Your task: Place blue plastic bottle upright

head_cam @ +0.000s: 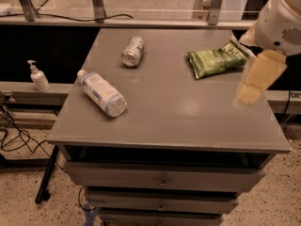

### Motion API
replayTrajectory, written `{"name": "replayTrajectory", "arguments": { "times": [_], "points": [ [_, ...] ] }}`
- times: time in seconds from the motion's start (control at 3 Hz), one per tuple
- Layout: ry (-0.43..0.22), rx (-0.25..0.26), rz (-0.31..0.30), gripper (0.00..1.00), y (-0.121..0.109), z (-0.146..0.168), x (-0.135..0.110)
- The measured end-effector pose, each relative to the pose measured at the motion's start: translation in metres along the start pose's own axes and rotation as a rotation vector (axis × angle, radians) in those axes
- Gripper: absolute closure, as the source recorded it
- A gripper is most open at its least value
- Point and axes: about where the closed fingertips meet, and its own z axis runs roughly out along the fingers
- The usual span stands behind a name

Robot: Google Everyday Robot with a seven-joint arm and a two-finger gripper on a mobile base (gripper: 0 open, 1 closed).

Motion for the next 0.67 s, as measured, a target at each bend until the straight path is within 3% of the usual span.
{"name": "replayTrajectory", "arguments": {
  "times": [0.67],
  "points": [
    [-0.118,-0.059,0.173,0.0,-0.035,0.027,-0.126]
  ]
}}
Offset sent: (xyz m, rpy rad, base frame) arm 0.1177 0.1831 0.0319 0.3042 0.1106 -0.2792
